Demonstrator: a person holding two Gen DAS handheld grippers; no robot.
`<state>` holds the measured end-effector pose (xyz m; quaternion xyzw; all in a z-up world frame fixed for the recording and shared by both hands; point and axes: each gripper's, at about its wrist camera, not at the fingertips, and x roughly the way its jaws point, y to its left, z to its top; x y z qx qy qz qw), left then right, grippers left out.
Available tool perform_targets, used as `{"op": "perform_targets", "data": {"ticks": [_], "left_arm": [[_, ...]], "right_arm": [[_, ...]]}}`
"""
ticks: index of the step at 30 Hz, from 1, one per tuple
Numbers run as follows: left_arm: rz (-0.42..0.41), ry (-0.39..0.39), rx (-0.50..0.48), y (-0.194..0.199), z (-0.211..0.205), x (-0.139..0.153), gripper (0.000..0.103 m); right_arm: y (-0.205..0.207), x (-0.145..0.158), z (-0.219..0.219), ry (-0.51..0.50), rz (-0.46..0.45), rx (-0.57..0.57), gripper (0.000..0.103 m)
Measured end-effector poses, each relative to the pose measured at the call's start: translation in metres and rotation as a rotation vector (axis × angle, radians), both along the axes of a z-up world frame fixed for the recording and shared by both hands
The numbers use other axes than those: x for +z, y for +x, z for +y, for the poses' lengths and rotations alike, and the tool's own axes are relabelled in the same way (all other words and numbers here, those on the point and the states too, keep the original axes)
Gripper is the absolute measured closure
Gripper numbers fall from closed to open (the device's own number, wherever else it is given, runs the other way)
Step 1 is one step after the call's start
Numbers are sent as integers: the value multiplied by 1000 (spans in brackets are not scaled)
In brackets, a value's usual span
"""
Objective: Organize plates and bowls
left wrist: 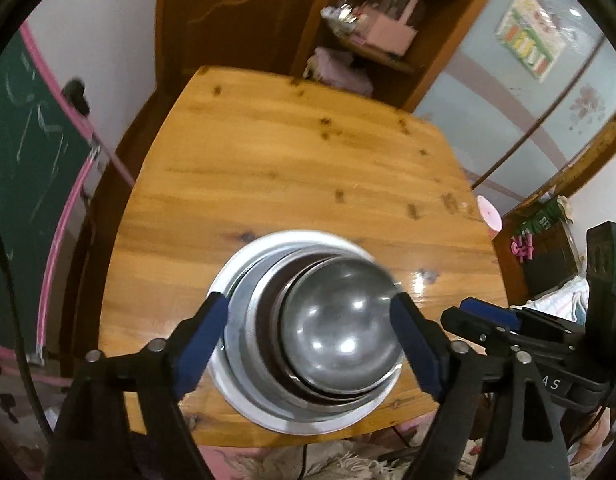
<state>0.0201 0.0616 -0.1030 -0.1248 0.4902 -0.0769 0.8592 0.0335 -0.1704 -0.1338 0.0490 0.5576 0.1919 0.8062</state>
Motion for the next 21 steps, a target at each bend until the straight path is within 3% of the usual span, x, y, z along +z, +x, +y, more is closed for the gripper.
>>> {"op": "perform_targets", "data": {"ticks": [7,10,13,21], "left_arm": [[-47,11,-57,-11,-24,26,10],[-58,22,-68,-14,-34,30,1],[-74,28,-75,-19,-41,35,1],[-118,72,-86,-32,-61,55,1]], "right_arm": [[-18,33,-22,28,-79,-46,65],[-24,43,-28,15,-115,-64,61],[-29,51,-35,5,-140,-82,45],[-43,69,-48,-6,-203,-109,45]]}}
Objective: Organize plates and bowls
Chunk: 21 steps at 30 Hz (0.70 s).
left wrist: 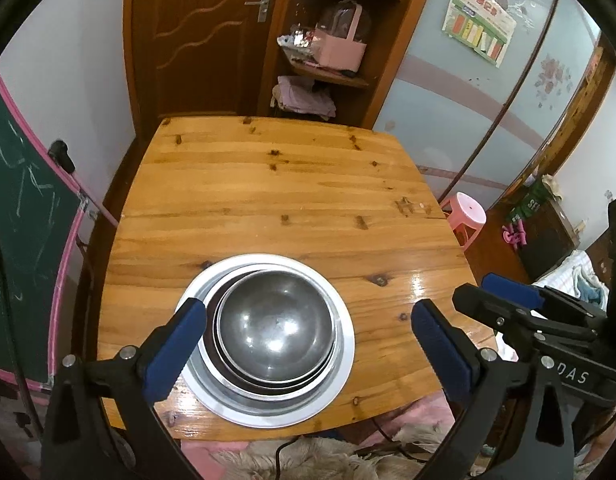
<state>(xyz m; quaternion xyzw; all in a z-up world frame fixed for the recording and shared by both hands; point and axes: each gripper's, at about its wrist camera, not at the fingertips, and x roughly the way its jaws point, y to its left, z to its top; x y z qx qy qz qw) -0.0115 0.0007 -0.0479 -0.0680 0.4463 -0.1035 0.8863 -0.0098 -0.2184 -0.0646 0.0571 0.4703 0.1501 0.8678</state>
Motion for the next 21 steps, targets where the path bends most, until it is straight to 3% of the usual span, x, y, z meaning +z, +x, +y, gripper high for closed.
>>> {"op": "perform_targets", "data": {"ticks": [9,21], "left_arm": [[-89,106,45,-11,-20,25,1],[-109,131,139,-12,-22,33,1]], "right_arm": [[-14,22,-12,-20,-88,-37,45],[-20,29,-13,-36,-128,-61,44]]}}
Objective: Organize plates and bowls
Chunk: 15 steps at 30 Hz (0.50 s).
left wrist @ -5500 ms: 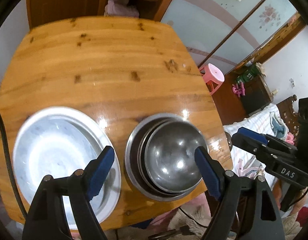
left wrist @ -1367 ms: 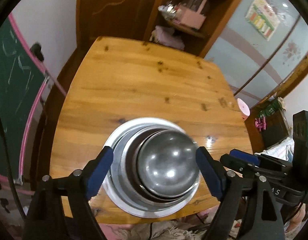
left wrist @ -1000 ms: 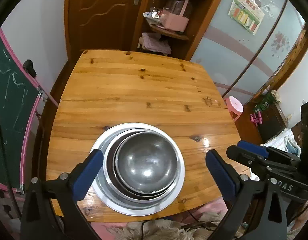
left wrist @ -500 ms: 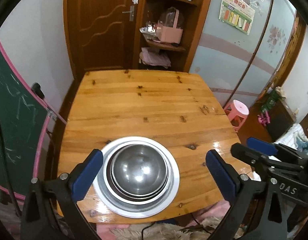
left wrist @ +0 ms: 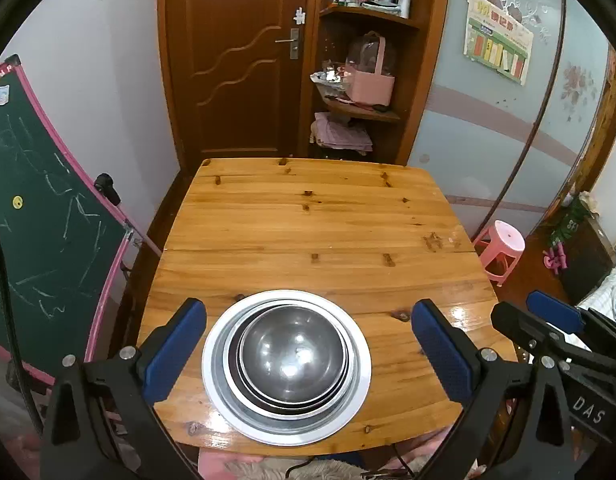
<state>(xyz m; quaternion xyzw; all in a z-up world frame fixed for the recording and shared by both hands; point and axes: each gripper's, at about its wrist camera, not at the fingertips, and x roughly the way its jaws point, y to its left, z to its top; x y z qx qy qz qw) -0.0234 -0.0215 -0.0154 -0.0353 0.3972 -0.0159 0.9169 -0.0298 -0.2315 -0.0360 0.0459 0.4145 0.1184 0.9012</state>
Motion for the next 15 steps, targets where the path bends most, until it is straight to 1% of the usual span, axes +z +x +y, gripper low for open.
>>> {"op": "perform_targets", "data": {"ticks": [7,15], "left_arm": [[16,-12,5,-1,-2,-3,1],[30,8,33,-1,-3,-7,1]], "right_arm": [[-9,2,2,-16,-58,-18,44],[-5,-3,2,-6,-43,-10,44]]}}
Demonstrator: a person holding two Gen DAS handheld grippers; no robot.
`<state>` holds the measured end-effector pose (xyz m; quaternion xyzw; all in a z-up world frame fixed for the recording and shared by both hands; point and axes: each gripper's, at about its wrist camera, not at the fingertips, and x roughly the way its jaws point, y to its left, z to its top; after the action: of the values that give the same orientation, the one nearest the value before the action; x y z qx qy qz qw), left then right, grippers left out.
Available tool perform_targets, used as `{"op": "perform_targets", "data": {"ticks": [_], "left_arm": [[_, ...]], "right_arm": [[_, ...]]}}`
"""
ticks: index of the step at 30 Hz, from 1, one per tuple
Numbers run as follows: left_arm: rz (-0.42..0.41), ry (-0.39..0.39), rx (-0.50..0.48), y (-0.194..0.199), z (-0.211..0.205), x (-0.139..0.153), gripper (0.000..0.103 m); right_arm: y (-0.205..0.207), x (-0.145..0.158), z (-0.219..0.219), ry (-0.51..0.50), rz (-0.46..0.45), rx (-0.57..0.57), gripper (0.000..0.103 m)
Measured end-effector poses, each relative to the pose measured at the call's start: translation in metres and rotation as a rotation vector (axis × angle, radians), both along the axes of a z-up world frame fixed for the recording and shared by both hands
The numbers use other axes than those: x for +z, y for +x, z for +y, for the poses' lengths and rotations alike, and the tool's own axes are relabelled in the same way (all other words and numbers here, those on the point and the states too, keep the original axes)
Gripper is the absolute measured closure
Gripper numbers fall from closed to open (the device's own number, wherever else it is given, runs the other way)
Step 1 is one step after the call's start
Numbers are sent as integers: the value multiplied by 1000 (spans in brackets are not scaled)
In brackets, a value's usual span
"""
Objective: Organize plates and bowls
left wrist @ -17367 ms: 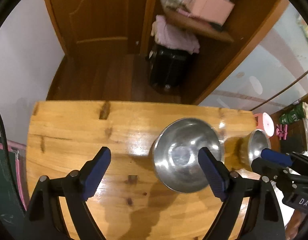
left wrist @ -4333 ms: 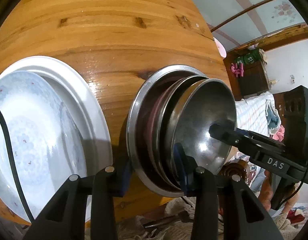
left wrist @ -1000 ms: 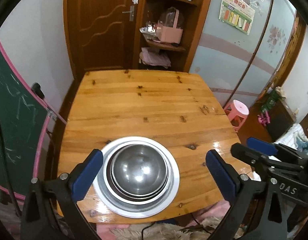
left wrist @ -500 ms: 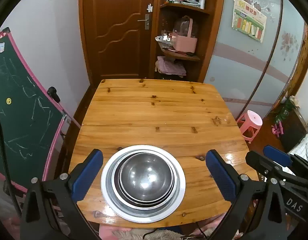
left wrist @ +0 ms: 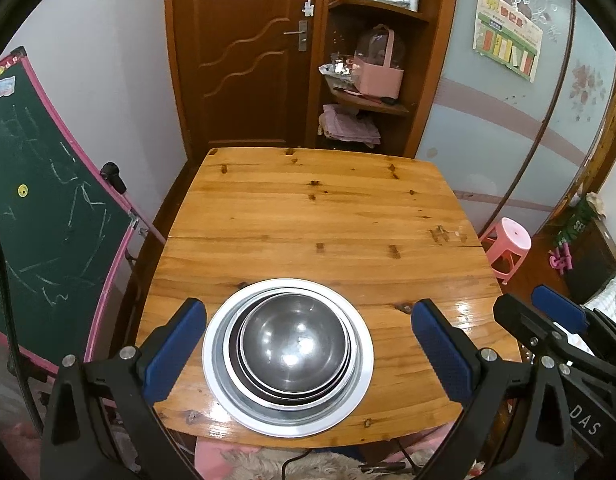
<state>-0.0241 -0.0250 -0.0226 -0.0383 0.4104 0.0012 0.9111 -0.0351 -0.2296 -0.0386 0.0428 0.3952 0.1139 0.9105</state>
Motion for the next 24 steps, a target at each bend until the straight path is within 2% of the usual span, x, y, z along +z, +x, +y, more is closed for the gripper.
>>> {"op": "perform_targets", "data": {"ticks": [24], "left_arm": [[4,39,28,-2,-2,-3,1]], "right_arm": [[3,-7,-3,1,11,3,44]]}}
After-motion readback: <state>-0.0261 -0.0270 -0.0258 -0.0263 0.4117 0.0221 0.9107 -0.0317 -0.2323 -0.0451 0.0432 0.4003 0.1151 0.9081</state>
